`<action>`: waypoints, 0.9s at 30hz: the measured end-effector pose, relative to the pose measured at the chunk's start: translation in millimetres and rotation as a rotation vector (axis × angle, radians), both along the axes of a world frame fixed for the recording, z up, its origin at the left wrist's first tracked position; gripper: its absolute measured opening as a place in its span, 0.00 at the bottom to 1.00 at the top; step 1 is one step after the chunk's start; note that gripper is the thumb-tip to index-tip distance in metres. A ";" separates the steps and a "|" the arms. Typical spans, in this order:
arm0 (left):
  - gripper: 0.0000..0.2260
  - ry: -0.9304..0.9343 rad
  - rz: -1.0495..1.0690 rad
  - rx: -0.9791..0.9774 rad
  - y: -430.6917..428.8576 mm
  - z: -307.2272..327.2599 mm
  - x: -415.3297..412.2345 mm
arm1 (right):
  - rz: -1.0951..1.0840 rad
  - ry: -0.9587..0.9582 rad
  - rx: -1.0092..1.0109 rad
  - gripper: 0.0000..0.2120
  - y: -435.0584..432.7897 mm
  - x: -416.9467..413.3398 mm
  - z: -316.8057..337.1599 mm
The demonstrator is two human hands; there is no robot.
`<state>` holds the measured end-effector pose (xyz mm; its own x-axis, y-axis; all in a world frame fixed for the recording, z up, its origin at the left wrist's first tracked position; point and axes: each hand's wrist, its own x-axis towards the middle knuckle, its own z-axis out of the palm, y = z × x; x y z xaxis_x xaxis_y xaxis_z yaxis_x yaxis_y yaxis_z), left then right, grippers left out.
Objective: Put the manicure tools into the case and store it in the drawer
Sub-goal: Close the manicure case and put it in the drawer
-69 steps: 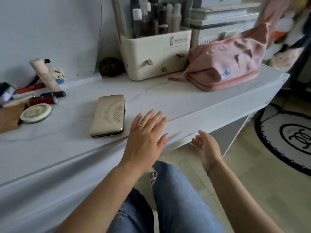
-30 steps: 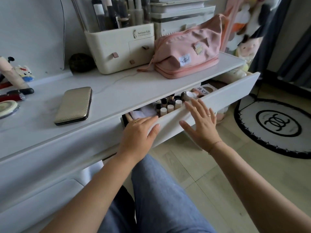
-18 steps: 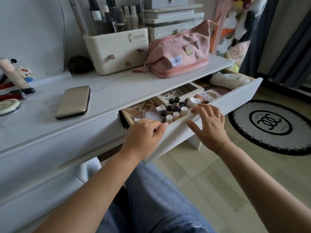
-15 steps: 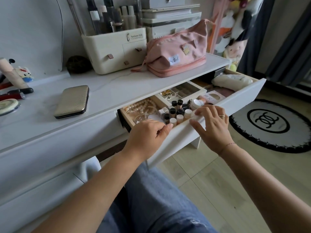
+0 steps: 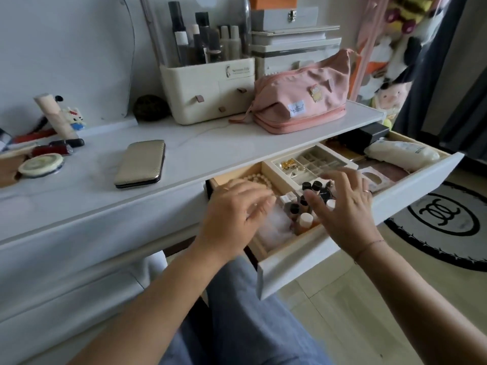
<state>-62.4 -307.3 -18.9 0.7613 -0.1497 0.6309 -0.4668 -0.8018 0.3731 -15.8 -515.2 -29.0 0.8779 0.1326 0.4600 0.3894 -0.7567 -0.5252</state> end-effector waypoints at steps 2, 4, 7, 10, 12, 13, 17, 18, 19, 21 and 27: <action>0.19 -0.060 0.195 -0.087 38.1 13.8 4.9 | 0.183 0.072 0.124 0.25 40.7 7.4 19.3; 0.19 -0.069 0.386 -0.130 79.9 24.5 6.5 | 0.360 0.223 0.219 0.25 85.8 14.3 35.7; 0.19 0.023 0.623 -0.186 136.4 31.9 5.6 | 0.532 0.452 0.297 0.26 157.9 24.8 52.5; 0.19 0.191 0.757 -0.249 176.6 31.8 6.0 | 0.544 0.552 0.234 0.29 220.2 39.9 59.2; 0.22 0.353 0.779 -0.300 192.2 32.3 8.3 | 0.503 0.601 0.185 0.30 249.9 49.9 59.9; 0.23 0.432 0.776 -0.317 196.4 33.0 10.2 | 0.489 0.612 0.175 0.30 260.6 53.0 60.3; 0.20 0.480 0.669 -0.368 197.4 33.3 16.5 | 0.488 0.591 0.240 0.18 282.3 57.2 59.4; 0.21 0.465 0.644 -0.396 196.0 32.8 16.7 | 0.493 0.585 0.266 0.13 284.1 57.4 58.6; 0.22 0.454 0.627 -0.420 194.2 31.8 17.0 | 0.479 0.595 0.305 0.11 285.0 59.7 57.2; 0.25 0.429 0.591 -0.487 188.4 30.6 18.1 | 0.431 0.691 0.443 0.14 283.8 66.8 52.8; 0.29 0.347 0.369 -0.550 140.1 41.3 37.4 | 0.311 0.864 0.886 0.12 229.9 87.7 62.5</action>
<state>-25.0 -167.2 22.3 0.8700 0.4217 0.2555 0.0138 -0.5389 0.8423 71.9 -285.3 33.5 0.9218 0.3279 -0.2068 -0.2330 0.0422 -0.9716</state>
